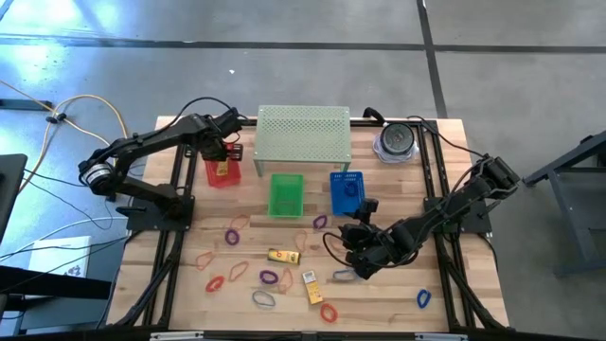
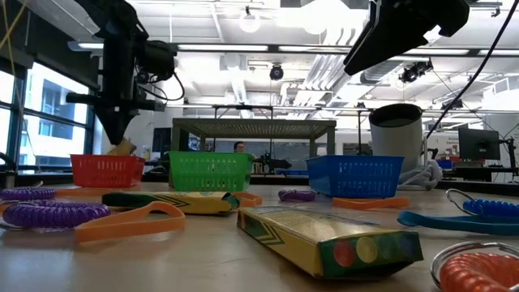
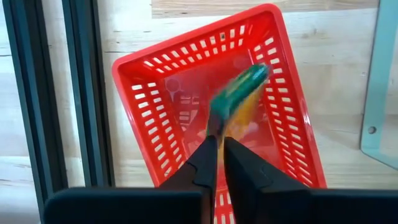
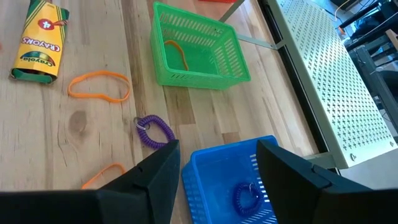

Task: Pick & Place Office Desk Supplies
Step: Put the yellow crayon box into the red bin, then put the orange rubber band into the green bin

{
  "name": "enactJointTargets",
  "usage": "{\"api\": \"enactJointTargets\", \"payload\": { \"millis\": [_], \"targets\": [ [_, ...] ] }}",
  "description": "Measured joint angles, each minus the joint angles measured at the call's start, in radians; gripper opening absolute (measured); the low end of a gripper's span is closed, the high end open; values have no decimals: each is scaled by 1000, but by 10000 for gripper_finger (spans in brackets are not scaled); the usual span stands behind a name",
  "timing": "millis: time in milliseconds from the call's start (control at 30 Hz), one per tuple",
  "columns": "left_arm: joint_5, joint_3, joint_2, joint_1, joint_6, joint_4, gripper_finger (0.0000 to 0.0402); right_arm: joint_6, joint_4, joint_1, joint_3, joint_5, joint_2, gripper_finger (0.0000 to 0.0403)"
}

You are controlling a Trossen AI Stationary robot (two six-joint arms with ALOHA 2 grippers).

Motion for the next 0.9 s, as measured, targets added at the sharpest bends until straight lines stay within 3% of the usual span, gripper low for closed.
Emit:
{"api": "enactJointTargets", "payload": {
  "millis": [333,567,733,900],
  "targets": [
    [17,5,0,0,43,12,99,0,4,0,0,0,0,201],
    [322,16,-59,-34,80,3,108,0,8,0,0,0,0,201],
    [444,16,-136,-153,67,-15,108,0,16,0,0,0,0,201],
    [415,16,-210,-363,-49,-19,108,0,20,0,0,0,0,201]
  ]
}}
